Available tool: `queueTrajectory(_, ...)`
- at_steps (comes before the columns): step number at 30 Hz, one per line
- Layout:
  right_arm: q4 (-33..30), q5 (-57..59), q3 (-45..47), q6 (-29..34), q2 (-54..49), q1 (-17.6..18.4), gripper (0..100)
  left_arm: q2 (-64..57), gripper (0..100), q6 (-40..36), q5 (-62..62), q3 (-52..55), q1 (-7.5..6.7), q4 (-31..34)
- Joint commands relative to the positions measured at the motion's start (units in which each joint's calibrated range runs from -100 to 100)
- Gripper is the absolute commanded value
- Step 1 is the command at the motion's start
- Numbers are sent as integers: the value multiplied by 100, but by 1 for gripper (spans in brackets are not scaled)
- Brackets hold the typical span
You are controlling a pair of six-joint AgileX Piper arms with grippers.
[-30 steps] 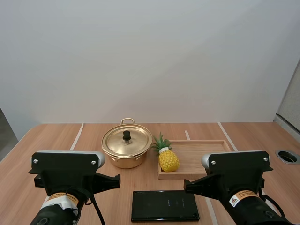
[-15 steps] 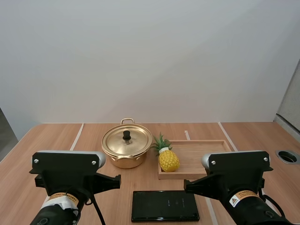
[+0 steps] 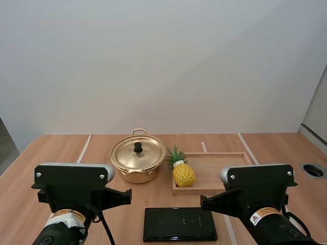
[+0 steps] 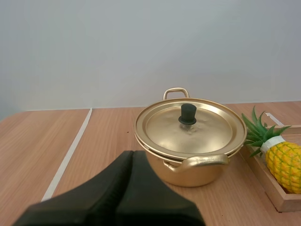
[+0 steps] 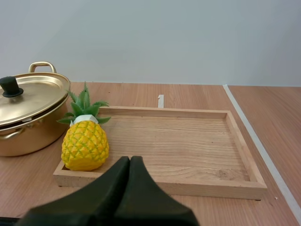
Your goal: Open the pot, put the grape inside, and close it
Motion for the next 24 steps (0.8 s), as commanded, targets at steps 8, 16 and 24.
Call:
queueTrajectory(8, 16, -119, 20, 10, -35, 13, 0, -29, 0, 0, 81, 8, -32, 64)
queueTrajectory(16, 16, -119, 20, 10, -35, 13, 0, -29, 0, 0, 81, 8, -32, 64)
queueTrajectory(24, 16, -119, 20, 10, -35, 13, 0, -29, 0, 0, 81, 8, -32, 64)
